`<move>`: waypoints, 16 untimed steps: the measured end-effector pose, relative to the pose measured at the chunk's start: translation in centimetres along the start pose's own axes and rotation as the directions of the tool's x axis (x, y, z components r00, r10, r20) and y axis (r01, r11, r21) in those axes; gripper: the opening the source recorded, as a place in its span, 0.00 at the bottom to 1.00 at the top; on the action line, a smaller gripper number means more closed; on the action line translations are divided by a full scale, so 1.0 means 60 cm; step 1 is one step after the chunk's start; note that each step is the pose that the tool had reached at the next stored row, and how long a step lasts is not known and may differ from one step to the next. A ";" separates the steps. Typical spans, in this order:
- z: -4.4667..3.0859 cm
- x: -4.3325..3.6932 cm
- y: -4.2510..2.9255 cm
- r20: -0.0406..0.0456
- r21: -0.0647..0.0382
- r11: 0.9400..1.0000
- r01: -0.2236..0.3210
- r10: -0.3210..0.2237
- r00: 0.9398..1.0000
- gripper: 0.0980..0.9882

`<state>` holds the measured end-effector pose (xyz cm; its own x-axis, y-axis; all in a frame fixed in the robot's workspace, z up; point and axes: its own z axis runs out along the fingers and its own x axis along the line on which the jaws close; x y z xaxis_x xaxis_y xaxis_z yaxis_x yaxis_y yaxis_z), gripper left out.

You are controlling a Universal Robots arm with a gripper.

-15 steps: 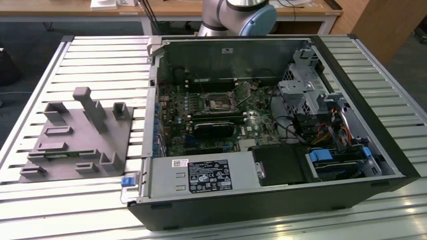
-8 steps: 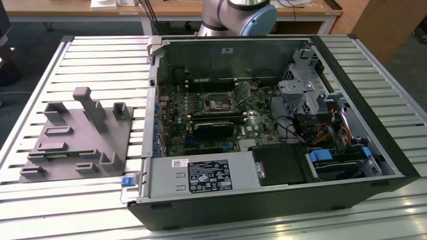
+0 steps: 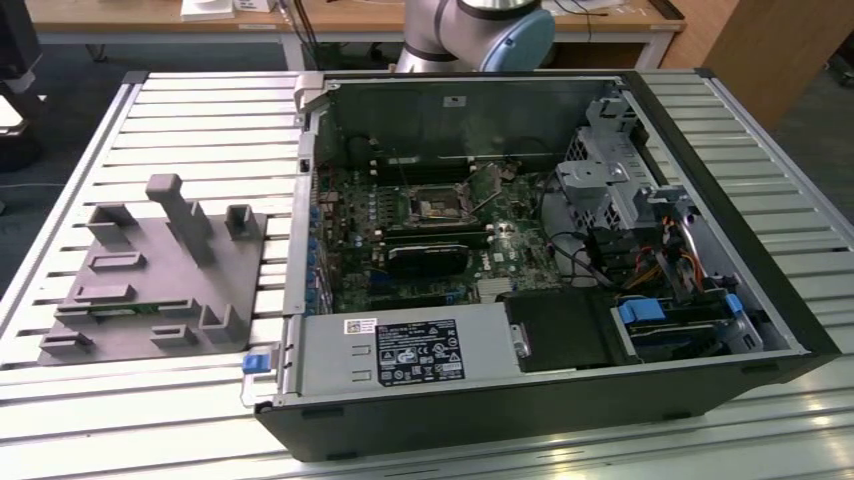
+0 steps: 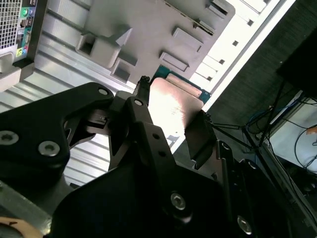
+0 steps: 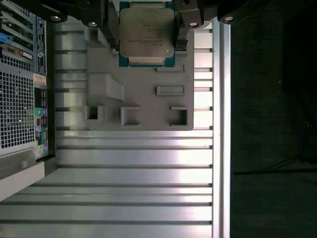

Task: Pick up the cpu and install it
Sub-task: 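Pick up the cpu and move it towards the insertion slot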

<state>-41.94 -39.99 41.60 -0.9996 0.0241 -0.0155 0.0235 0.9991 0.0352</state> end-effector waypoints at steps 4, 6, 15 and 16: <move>0.000 -0.015 0.000 0.000 0.000 1.000 0.000 0.000 1.000 0.49; 0.000 -0.023 0.001 0.000 0.000 1.000 0.000 0.000 1.000 0.49; 0.001 -0.038 0.001 0.000 0.000 1.000 0.000 0.000 1.000 0.49; 0.001 -0.040 0.001 0.000 0.000 1.000 0.000 0.000 1.000 0.49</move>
<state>-39.57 -39.99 41.60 -0.9996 0.0241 -0.0155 0.0235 0.9991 0.0350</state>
